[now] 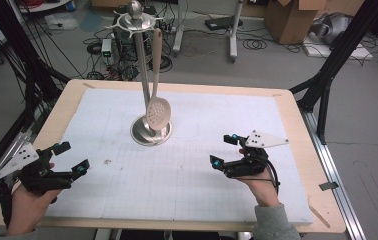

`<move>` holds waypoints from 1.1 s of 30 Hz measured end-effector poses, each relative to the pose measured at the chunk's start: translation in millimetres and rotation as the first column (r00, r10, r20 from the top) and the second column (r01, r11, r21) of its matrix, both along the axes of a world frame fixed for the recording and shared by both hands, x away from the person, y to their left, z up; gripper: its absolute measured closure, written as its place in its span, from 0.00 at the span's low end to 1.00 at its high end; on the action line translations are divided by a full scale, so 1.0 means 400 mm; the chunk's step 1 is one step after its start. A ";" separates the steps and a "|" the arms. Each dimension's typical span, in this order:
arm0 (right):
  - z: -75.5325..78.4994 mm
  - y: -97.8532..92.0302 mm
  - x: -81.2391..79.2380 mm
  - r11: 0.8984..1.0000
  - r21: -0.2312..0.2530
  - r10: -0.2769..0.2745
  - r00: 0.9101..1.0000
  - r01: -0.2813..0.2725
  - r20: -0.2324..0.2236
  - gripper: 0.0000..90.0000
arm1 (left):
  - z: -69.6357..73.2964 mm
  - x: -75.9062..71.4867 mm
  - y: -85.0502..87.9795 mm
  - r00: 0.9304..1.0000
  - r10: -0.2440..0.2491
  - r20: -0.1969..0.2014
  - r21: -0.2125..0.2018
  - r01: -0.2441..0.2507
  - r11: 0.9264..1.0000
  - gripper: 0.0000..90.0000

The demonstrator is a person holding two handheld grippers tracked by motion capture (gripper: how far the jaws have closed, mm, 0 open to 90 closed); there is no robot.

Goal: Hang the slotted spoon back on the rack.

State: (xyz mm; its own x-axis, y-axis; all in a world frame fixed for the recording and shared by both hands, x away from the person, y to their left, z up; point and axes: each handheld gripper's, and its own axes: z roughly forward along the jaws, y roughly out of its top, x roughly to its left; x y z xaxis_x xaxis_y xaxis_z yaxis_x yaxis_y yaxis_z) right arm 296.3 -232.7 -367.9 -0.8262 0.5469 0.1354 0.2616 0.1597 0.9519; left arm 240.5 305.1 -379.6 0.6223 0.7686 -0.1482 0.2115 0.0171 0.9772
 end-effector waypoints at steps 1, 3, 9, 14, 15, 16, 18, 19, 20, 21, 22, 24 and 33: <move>-0.002 -0.004 -0.002 1.000 0.002 -0.004 1.000 0.004 -0.004 0.11 | 0.000 0.000 0.000 1.000 0.000 0.000 0.000 0.000 1.000 0.02; -0.008 -0.013 -0.007 1.000 0.010 -0.013 1.000 0.013 0.005 0.11 | 0.001 -0.001 -0.001 1.000 0.000 0.004 -0.003 0.000 1.000 0.02; -0.020 -0.028 -0.019 0.999 0.000 -0.034 0.999 0.034 0.015 0.11 | 0.000 0.000 -0.005 1.000 -0.009 0.011 0.006 0.009 1.000 0.02; -0.018 -0.050 -0.023 0.998 0.017 -0.062 0.998 0.062 0.021 0.11 | 0.002 -0.001 -0.005 1.000 -0.007 0.015 0.006 0.007 1.000 0.02; -0.019 -0.056 -0.024 0.997 0.017 -0.071 0.997 0.071 0.023 0.11 | 0.002 -0.001 -0.004 1.000 -0.006 0.015 0.006 0.006 1.000 0.02; -0.019 -0.062 -0.025 0.997 0.021 -0.080 0.997 0.080 0.020 0.11 | 0.002 -0.001 -0.003 1.000 -0.005 0.014 0.004 0.005 1.000 0.02; -0.019 -0.077 -0.027 0.995 0.029 -0.097 0.995 0.096 0.022 0.11 | 0.000 0.000 0.001 1.000 0.000 0.014 0.006 0.000 1.000 0.02; -0.019 -0.084 -0.029 0.994 0.028 -0.106 0.994 0.106 0.020 0.11 | 0.000 -0.001 0.003 1.000 0.003 0.011 0.002 -0.003 1.000 0.02; -0.020 -0.094 -0.031 0.993 0.031 -0.113 0.993 0.112 0.023 0.11 | 0.000 0.000 0.006 1.000 0.003 0.014 0.004 -0.003 1.000 0.02; -0.020 -0.099 -0.033 0.992 0.032 -0.120 0.993 0.120 0.016 0.11 | 0.000 -0.001 0.008 1.000 0.004 0.016 0.002 -0.004 1.000 0.02; -0.020 -0.106 -0.034 0.992 0.033 -0.124 0.992 0.124 0.018 0.11 | 0.001 -0.002 0.009 1.000 0.008 0.015 0.002 -0.008 1.000 0.02; -0.021 -0.121 -0.036 0.990 0.027 -0.142 0.990 0.142 0.021 0.11 | 0.007 -0.004 0.012 1.000 0.006 0.025 -0.006 -0.006 1.000 0.02; -0.014 -0.186 -0.051 0.980 0.057 -0.190 0.982 0.189 0.018 0.11 | 0.019 -0.014 0.025 0.998 0.021 0.052 -0.010 -0.020 1.000 0.02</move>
